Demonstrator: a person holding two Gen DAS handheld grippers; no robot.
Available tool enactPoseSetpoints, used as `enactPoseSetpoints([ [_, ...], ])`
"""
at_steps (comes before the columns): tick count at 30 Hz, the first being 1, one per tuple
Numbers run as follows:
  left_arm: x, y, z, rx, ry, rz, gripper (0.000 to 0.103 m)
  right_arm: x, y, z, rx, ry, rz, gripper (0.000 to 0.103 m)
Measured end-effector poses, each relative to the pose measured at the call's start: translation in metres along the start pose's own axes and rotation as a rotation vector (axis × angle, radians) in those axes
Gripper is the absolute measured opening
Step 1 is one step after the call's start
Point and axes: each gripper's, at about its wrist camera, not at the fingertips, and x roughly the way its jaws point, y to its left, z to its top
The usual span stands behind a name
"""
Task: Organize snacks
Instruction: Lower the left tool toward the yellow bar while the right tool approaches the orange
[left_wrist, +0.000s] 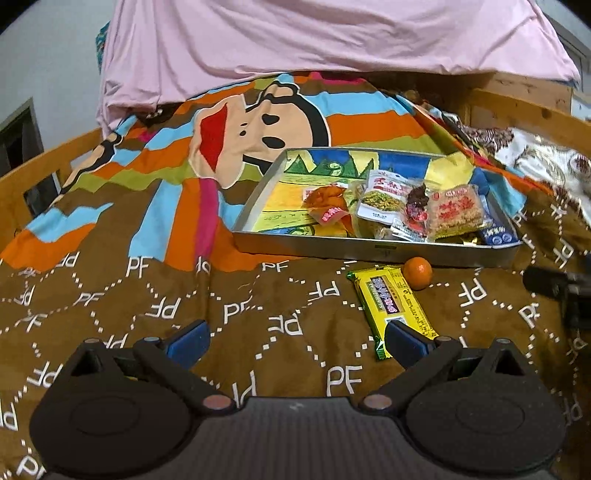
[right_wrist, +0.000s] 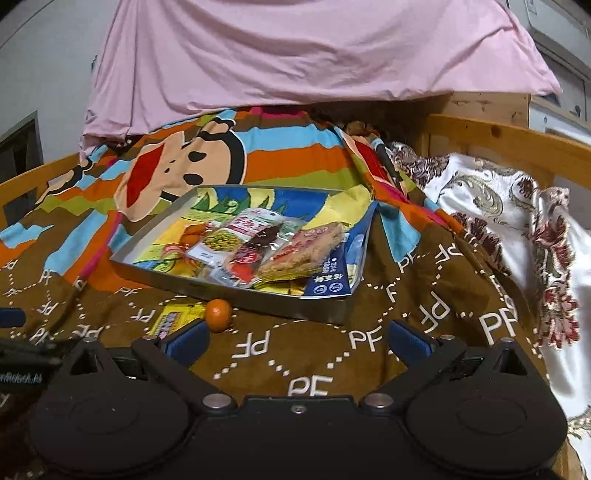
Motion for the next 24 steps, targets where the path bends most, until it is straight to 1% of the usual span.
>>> enactPoseSetpoints([
  [7,0.016,-0.011,0.0,0.018,0.014,0.01,0.103,0.016,-0.008,0.003,0.002,0.009,0.002,0.102],
  [15,0.028,-0.028,0.002,0.085,0.012,0.015,0.103,0.025,-0.011,0.004,0.014,0.023,0.009,0.102],
  [20,0.033,-0.037,0.003,0.106,0.011,0.014,0.103,0.029,-0.014,0.005,0.033,0.026,0.019,0.102],
  [24,0.036,-0.043,0.004,0.122,0.004,0.009,0.103,0.032,-0.019,0.006,0.064,0.029,0.055,0.102],
])
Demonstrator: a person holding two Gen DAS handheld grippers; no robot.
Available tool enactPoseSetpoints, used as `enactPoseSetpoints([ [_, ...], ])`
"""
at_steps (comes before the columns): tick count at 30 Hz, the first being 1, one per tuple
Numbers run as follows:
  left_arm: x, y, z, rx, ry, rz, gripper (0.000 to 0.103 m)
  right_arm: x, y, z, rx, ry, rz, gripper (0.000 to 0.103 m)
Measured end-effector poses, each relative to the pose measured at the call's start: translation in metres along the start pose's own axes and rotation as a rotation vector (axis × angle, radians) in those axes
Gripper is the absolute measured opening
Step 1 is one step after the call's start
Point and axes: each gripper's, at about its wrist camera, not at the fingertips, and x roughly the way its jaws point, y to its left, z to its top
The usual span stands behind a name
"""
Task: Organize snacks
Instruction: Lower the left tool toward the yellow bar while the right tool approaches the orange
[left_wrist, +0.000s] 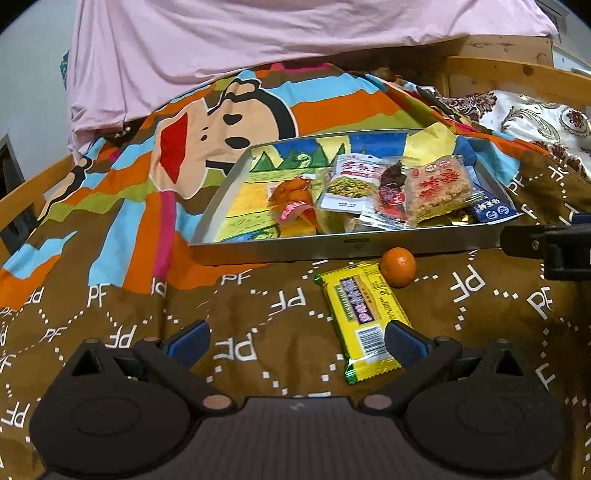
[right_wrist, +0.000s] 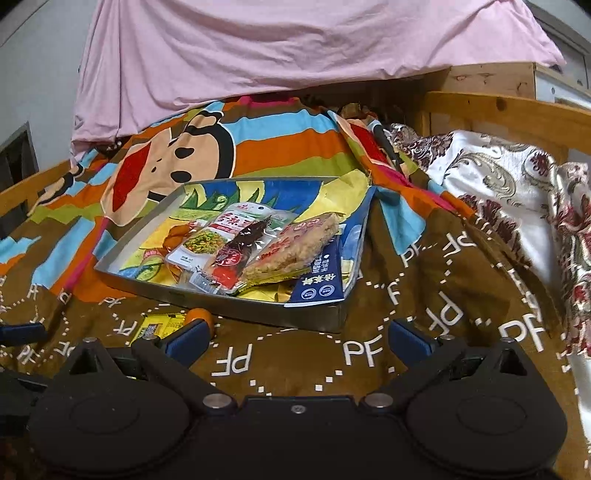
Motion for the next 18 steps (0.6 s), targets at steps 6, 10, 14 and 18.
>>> enactPoseSetpoints([
  [6,0.006,-0.005,0.001,-0.02,0.005,-0.095,0.102,0.009,-0.01,0.004,0.103,0.022,0.163,0.102],
  [10,0.011,-0.007,0.002,0.011,0.005,-0.205,0.102,0.019,-0.007,0.005,0.123,0.046,0.241,0.102],
  [14,0.016,-0.009,0.003,0.02,-0.005,-0.304,0.102,0.033,0.0,0.003,0.13,0.077,0.304,0.098],
  [18,0.027,-0.011,0.004,0.024,0.021,-0.359,0.101,0.043,0.013,0.004,0.092,0.088,0.348,0.094],
])
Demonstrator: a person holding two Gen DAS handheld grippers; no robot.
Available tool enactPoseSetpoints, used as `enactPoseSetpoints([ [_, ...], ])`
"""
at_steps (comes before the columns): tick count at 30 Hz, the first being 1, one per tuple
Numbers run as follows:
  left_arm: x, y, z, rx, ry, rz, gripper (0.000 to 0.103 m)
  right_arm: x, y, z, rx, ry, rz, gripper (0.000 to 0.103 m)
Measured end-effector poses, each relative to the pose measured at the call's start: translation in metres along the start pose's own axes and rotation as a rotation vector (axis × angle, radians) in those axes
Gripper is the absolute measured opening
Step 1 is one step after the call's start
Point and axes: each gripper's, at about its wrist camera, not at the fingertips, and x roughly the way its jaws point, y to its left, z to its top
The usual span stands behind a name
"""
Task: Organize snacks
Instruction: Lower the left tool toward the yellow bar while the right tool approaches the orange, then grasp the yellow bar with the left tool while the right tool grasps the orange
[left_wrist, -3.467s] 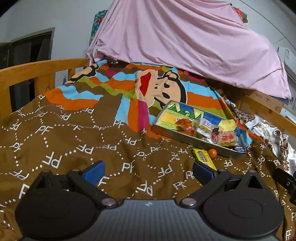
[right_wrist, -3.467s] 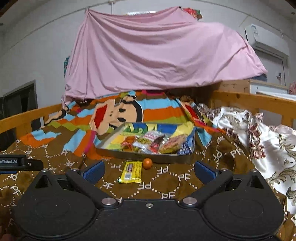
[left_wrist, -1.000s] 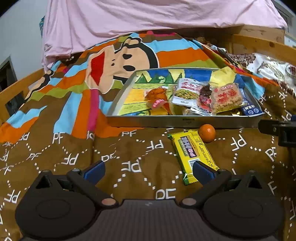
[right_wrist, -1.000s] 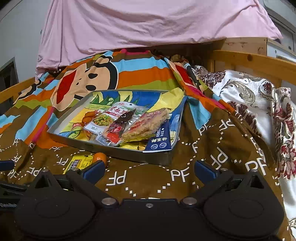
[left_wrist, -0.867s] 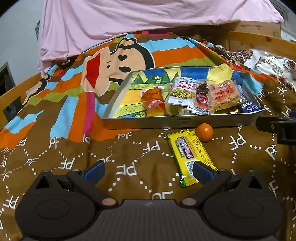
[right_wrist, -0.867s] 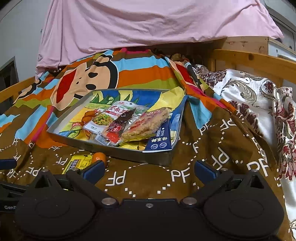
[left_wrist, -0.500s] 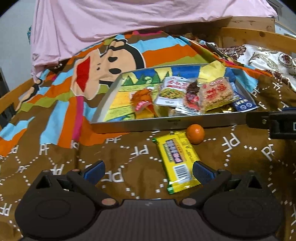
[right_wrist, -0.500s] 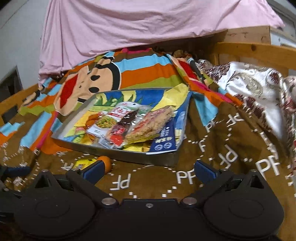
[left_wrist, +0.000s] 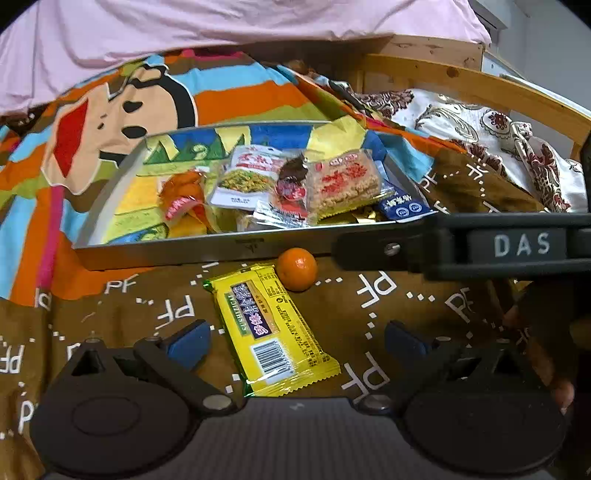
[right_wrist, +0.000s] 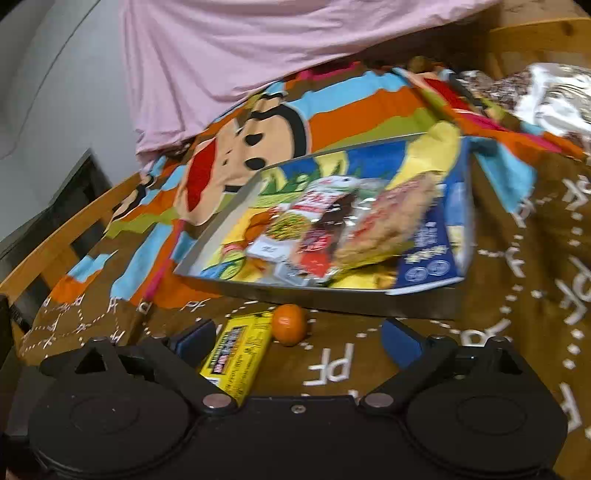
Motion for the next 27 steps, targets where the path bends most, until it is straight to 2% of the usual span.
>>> enactPoseSetpoints([
  [3,0.006,0.007,-0.001,-0.022,0.014,-0.018,0.097,0.011,0.003,0.0,-0.021,0.009,0.019,0.089],
  [7,0.012,0.022,-0.003,-0.079,0.031,-0.043,0.086,0.029,-0.001,0.0,-0.001,0.03,0.032,0.077],
  [12,0.015,0.03,-0.006,-0.087,0.011,-0.05,0.077,0.042,-0.01,0.0,0.046,0.035,0.04,0.068],
  [18,0.02,0.03,-0.007,-0.072,-0.001,-0.037,0.074,0.049,-0.007,-0.001,0.025,0.044,0.021,0.06],
  [20,0.021,0.027,-0.008,-0.062,-0.006,-0.023,0.073,0.051,-0.005,-0.002,0.009,0.052,0.013,0.052],
  [27,0.021,0.022,-0.012,-0.042,-0.026,0.002,0.072,0.055,-0.004,-0.005,-0.003,0.063,0.008,0.034],
])
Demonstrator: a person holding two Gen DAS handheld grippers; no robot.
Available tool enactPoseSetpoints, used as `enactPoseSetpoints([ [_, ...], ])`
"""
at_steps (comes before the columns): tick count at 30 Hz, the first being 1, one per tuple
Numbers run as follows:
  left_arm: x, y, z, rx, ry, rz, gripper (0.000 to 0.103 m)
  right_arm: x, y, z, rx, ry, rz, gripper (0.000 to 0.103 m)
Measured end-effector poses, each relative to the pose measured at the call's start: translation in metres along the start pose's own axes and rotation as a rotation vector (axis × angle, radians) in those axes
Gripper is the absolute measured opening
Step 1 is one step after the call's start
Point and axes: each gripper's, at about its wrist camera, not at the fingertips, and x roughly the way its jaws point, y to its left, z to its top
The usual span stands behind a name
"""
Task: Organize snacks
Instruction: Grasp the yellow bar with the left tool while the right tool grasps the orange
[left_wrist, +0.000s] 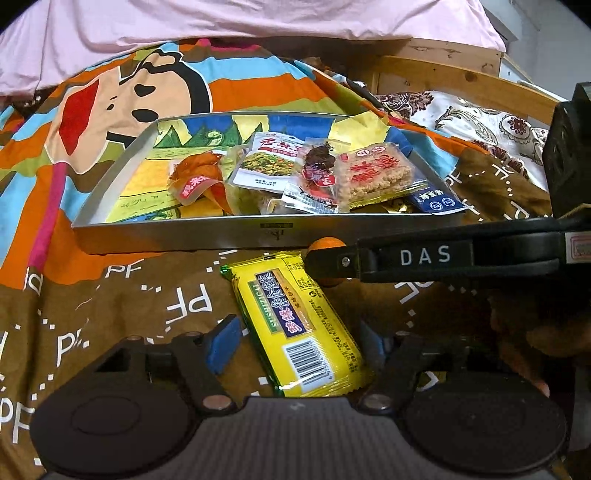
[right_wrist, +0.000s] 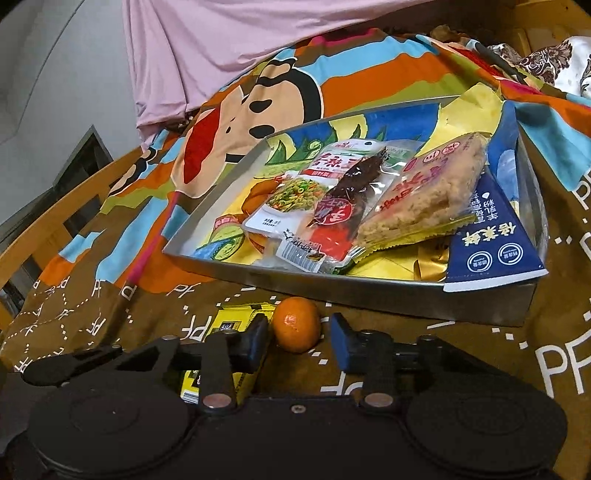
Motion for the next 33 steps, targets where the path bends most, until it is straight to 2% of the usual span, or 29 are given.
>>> enactPoseSetpoints([
  [9,-0.001,0.002,0.0,-0.01,-0.003,0.006,0.063,0.001,0.002,-0.001,-0.01,0.003,-0.002,0.031],
  [18,-0.003,0.004,-0.005,-0.025,-0.031,0.005,0.06,0.003,0.003,-0.002,-0.014,0.003,-0.007,0.031],
  [27,-0.01,0.011,-0.013,-0.092,-0.065,0.0,0.057,0.001,0.002,-0.001,-0.008,-0.001,-0.006,0.03],
  [33,-0.021,0.011,-0.021,-0.154,-0.079,0.025,0.057,-0.004,0.005,-0.001,-0.015,-0.002,-0.018,0.03],
])
